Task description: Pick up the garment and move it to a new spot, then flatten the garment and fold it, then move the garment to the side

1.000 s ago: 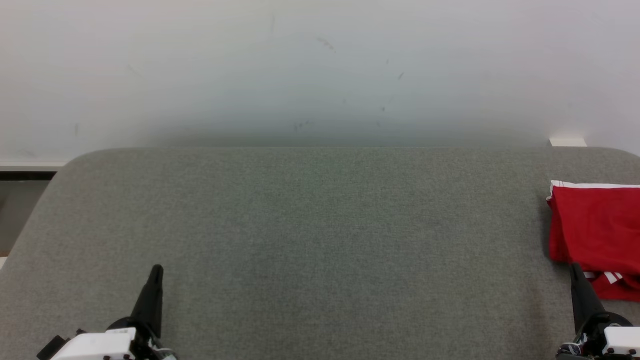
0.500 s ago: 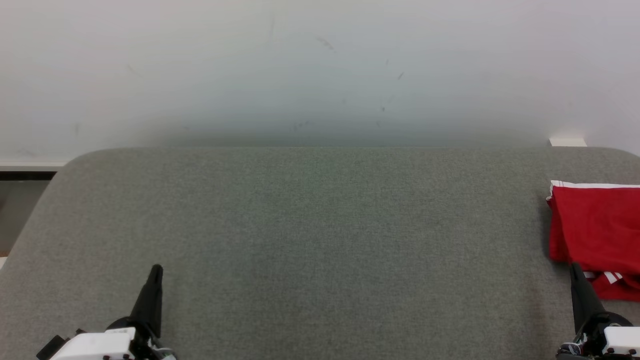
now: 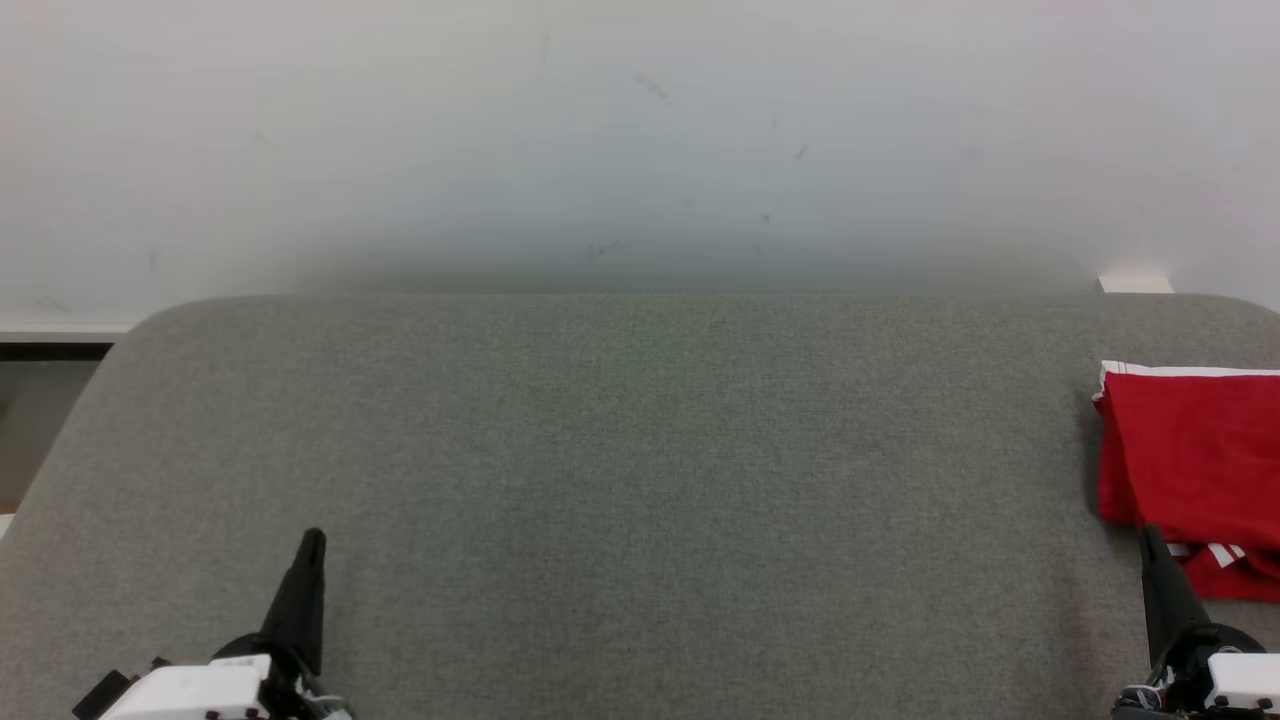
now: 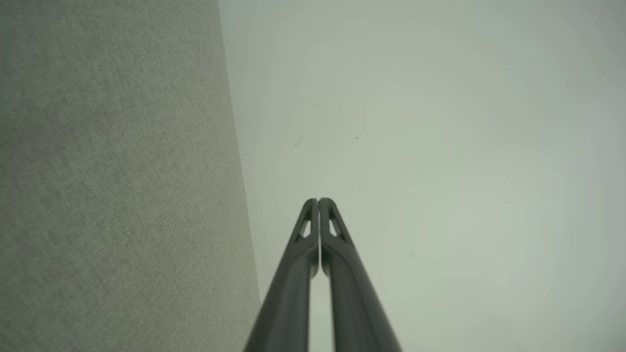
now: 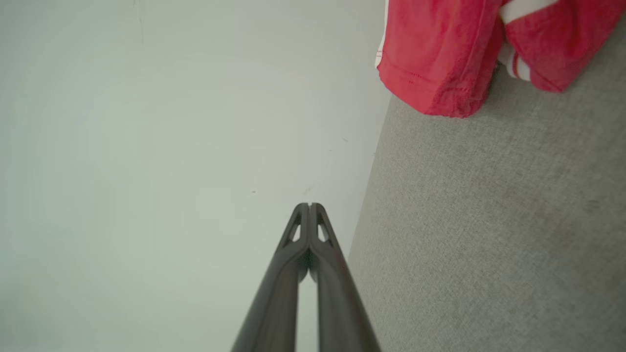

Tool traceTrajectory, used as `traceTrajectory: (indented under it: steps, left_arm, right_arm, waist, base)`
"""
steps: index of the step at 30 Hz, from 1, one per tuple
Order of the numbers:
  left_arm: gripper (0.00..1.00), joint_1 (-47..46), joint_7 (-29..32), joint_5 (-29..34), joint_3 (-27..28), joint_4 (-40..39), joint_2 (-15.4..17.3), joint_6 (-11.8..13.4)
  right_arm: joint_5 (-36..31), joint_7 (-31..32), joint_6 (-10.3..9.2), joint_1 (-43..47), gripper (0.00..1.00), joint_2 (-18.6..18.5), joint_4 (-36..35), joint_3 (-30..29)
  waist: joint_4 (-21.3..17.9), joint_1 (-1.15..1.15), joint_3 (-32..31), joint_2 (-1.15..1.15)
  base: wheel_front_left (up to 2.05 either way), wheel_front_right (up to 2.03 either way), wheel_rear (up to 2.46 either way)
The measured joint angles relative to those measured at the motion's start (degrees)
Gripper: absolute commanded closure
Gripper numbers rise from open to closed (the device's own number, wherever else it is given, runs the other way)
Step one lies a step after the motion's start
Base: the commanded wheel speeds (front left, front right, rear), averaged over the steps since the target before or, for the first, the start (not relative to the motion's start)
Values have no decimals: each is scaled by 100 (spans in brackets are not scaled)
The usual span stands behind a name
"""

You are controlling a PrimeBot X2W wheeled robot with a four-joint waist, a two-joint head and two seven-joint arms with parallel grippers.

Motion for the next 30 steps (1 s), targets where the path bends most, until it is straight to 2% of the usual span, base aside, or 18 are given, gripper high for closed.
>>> traceTrajectory:
  steps: [30]
  left_arm:
    - [100, -2, 19, 3, 16, 0, -10, 0]
  right_arm:
    - [0, 0, 0, -1, 100, 1, 0, 0]
  waist:
    - [0, 0, 0, 0]
  base:
    - [0, 0, 0]
